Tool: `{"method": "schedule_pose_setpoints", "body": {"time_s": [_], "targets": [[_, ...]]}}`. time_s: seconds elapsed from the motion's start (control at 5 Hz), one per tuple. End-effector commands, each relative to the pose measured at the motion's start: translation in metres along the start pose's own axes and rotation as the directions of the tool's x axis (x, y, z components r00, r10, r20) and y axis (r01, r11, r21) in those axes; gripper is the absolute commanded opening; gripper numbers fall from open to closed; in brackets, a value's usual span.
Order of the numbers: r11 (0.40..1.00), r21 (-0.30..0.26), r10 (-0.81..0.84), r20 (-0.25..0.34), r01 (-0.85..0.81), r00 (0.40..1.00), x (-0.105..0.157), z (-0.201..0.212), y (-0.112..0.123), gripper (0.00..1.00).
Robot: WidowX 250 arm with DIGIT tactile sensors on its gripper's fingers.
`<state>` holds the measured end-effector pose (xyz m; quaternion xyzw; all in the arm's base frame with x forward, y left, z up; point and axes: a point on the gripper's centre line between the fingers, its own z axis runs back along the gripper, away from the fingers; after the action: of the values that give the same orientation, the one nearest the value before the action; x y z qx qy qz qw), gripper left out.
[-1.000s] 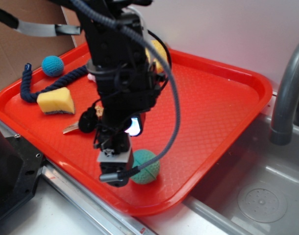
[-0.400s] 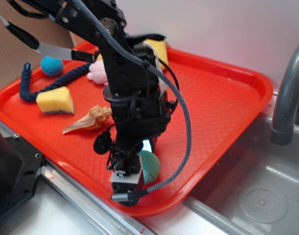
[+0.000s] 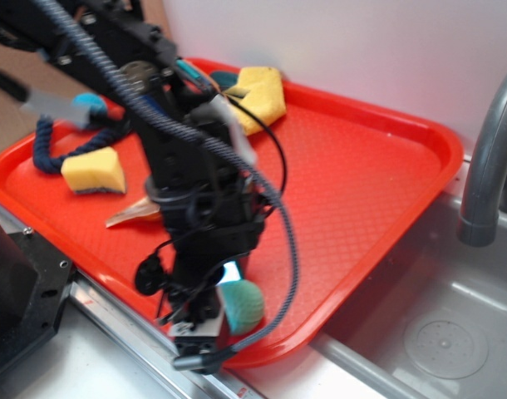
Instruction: Grab the green ball.
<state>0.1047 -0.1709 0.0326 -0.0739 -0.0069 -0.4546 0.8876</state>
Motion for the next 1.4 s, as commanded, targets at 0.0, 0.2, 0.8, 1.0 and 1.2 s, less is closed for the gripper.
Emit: {"method": "schedule_pose_setpoints", "body": {"time_s": [0.0, 0.2, 0.8, 1.0, 1.2], "targets": [[0.994, 0.048, 0.094, 0.061, -0.097, 0.994, -0.012, 0.039, 0.031, 0.00], [0.964, 0.079, 0.244, 0.103, -0.252, 0.964, -0.016, 0.081, 0.079, 0.00], [0.827, 0.119, 0.539, 0.108, -0.549, 0.835, -0.058, 0.142, 0.101, 0.00], [0.869, 0.086, 0.480, 0.091, -0.487, 0.873, -0.057, 0.140, 0.093, 0.29], [0.952, 0.013, 0.303, 0.058, -0.305, 0.951, -0.038, 0.097, 0.074, 1.00]]}}
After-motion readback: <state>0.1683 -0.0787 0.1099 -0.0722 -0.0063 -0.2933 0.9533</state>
